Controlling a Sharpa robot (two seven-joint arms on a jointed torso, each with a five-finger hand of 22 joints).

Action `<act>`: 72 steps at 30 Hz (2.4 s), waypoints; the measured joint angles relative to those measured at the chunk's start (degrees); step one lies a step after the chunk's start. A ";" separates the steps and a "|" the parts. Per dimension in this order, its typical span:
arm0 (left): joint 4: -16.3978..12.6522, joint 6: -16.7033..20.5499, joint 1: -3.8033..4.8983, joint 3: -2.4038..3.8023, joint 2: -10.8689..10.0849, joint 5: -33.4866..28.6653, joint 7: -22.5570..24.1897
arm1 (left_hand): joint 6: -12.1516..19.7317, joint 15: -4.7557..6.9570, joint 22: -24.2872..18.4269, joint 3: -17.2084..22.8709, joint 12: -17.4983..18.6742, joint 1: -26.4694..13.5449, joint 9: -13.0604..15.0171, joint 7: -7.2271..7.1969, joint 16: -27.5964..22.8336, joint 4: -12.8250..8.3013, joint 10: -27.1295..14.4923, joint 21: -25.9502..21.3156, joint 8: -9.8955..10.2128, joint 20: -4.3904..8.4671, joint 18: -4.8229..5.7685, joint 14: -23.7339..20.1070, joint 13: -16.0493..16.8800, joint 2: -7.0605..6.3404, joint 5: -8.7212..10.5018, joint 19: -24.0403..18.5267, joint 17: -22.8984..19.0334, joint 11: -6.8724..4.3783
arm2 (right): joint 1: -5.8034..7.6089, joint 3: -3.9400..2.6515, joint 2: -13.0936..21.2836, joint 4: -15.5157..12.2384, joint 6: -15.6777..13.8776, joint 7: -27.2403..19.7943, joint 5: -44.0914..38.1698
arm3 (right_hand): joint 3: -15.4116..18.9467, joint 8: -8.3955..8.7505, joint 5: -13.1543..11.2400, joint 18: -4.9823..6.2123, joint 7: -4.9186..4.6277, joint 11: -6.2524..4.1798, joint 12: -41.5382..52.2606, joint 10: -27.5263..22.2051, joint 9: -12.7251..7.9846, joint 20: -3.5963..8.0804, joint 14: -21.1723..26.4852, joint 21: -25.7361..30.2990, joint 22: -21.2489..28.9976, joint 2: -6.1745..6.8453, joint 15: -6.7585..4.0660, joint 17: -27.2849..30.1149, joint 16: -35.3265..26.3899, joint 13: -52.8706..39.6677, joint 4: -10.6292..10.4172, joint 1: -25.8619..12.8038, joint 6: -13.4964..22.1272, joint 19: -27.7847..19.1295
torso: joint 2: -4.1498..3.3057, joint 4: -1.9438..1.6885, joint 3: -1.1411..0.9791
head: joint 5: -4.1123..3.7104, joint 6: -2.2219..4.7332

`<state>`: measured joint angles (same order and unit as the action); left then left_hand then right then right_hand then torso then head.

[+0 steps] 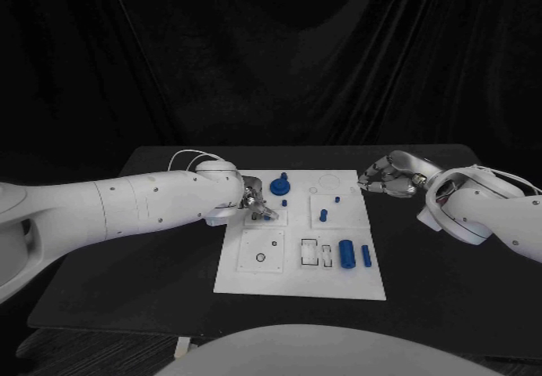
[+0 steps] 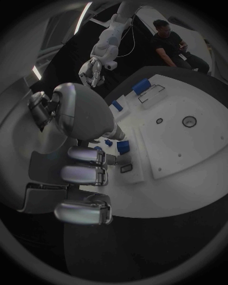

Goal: Assemble the parts on the task board

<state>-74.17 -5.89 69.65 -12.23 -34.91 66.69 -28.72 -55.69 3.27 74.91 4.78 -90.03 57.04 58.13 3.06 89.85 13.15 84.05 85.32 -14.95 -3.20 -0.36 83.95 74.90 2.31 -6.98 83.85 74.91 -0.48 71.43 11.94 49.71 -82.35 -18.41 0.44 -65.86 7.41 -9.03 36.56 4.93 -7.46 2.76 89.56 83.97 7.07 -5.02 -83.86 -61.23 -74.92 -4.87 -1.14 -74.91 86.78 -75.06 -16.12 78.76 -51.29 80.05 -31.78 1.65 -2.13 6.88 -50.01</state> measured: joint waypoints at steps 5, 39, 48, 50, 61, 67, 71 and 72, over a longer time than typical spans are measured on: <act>0.30 0.04 -0.16 0.00 0.29 0.02 0.34 | 0.00 0.00 0.00 0.38 0.00 1.23 -0.38 0.00 0.00 -1.03 0.00 -0.25 0.47 0.00 0.00 0.00 0.00 0.07 -3.36 0.00 0.00 0.00 | -0.03 -0.01 0.01 0.00 0.01 0.00 0.00 | 0.00 0.00 0.00 0.00 0.00 0.00 0.02 0.00 0.00 0.00 0.00 0.00 0.00 0.00 0.00 0.00 0.00 0.00 0.00 0.00 0.00 0.00 | -0.01 0.00 -0.01 | 0.00 0.00; -0.06 2.46 -0.34 0.05 -0.32 0.04 3.58 | -2.26 0.84 -0.01 9.16 0.00 8.79 -1.22 -1.01 0.00 -8.21 -0.20 -0.24 1.42 0.64 0.00 0.00 0.00 0.35 -12.60 0.21 0.00 -1.04 | -0.58 -0.01 0.18 -0.02 0.01 -0.01 0.00 | -0.48 0.21 0.23 0.00 0.00 0.00 -0.03 0.00 -0.04 0.01 0.00 0.67 0.01 -0.18 0.00 0.00 -0.07 -0.05 0.16 0.65 0.00 -0.11 | -0.04 -0.02 0.02 | -0.40 0.00; -1.25 3.06 2.28 -0.02 -1.81 -1.15 4.03 | -2.27 0.84 -0.01 10.75 0.00 9.09 -1.20 -1.02 0.00 -8.98 0.00 -0.24 1.41 0.85 0.00 0.00 0.00 0.04 -12.54 0.00 0.00 -1.24 | -0.59 -0.01 0.40 -0.04 0.01 0.00 0.00 | -0.79 0.21 0.23 0.00 0.00 0.00 0.00 0.00 -0.04 -0.01 0.00 0.67 0.02 0.04 0.00 0.00 -0.25 -0.02 0.15 0.86 0.00 -0.41 | -0.04 -0.01 0.02 | -0.62 0.00; -1.19 2.53 3.45 0.05 -1.92 -1.82 4.05 | -2.27 0.84 -0.01 10.85 0.00 9.33 -1.20 -1.01 0.00 -8.88 0.00 -0.24 1.42 0.85 0.00 0.00 0.00 -0.20 -12.53 0.00 0.00 -1.24 | -0.59 -0.01 0.41 -0.04 0.01 0.01 0.00 | -0.79 0.21 0.23 0.00 0.00 0.00 0.01 0.00 -0.04 -0.01 0.00 0.74 0.02 0.04 0.00 0.00 -0.25 -0.02 0.15 0.86 0.00 -0.41 | -0.03 -0.01 0.02 | -0.62 0.00; 4.60 -8.92 6.34 0.06 0.43 -12.61 1.34 | -1.91 0.83 -0.01 12.67 0.00 9.75 -1.88 -0.44 0.00 -8.96 0.00 -0.46 2.09 0.85 0.00 -0.01 0.00 0.13 -11.92 0.00 0.00 -1.24 | -0.59 -0.01 0.26 -0.02 0.04 0.04 0.00 | -0.95 0.21 0.23 0.00 0.00 0.09 0.10 -0.09 -0.03 -0.01 0.00 0.95 0.02 -0.20 0.01 0.00 -0.25 -0.02 0.31 1.10 0.00 -0.41 | 0.00 0.00 0.03 | -0.59 0.00; 7.72 -14.43 6.49 0.04 2.32 -16.40 -0.80 | -1.91 0.83 -0.01 13.22 0.00 9.76 -2.04 -0.43 0.00 -8.42 0.00 -0.46 2.13 0.84 -0.01 -0.01 0.00 0.13 -11.49 0.00 0.00 -1.24 | -0.59 -0.01 0.20 0.00 0.07 0.06 0.00 | -1.27 0.21 0.23 0.00 0.00 0.10 -0.03 -0.09 -0.09 -0.01 0.07 0.95 -0.03 -0.02 0.09 0.00 -0.25 -0.01 0.32 1.40 0.00 -0.41 | 0.03 0.02 0.02 | -0.62 0.00; 9.27 -16.21 6.52 0.04 3.45 -17.49 -1.61 | -1.92 0.83 -0.01 13.22 0.00 9.76 -2.06 -0.43 0.00 -8.42 0.00 -0.46 2.31 0.84 0.00 0.00 0.00 0.13 -11.48 0.00 0.00 -1.24 | -0.59 -0.01 0.14 0.06 0.07 0.07 0.00 | -1.27 0.21 0.23 0.00 0.00 0.10 -0.12 -0.10 -0.09 0.00 0.08 0.95 -0.03 -0.02 0.09 0.00 -0.25 -0.01 0.32 1.40 0.00 -0.41 | 0.03 0.02 0.00 | -0.68 0.00; 9.83 -16.66 6.53 0.04 3.90 -17.79 -1.84 | -1.92 0.83 -0.01 13.22 0.00 9.76 -2.06 -0.43 0.00 -8.42 0.00 -0.46 2.31 0.84 0.00 0.00 0.00 0.13 -11.48 0.01 0.00 -1.24 | -0.59 -0.01 0.13 0.07 0.07 0.07 0.00 | -1.27 0.21 0.23 0.00 0.00 0.10 -0.12 -0.09 -0.09 -0.01 0.08 0.95 -0.03 -0.02 0.09 0.00 -0.25 -0.02 0.32 1.40 0.00 -0.41 | 0.03 0.02 0.00 | -0.74 0.00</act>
<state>-64.34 -22.54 76.18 -12.19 -31.01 48.89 -30.56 -57.61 4.10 74.90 18.00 -90.03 66.80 56.07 2.63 89.85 4.73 84.04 84.85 -12.63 -2.36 -0.37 83.94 74.90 2.44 -18.46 83.86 74.90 -1.72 70.84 11.93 49.84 -82.27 -18.34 0.50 -65.86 6.13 -8.82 36.79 4.93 -7.46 2.86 89.44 83.88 6.98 -5.03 -83.79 -60.28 -74.95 -4.90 -1.05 -74.91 86.53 -75.07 -15.80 80.16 -51.29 79.64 -31.76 1.67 -2.13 6.14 -50.01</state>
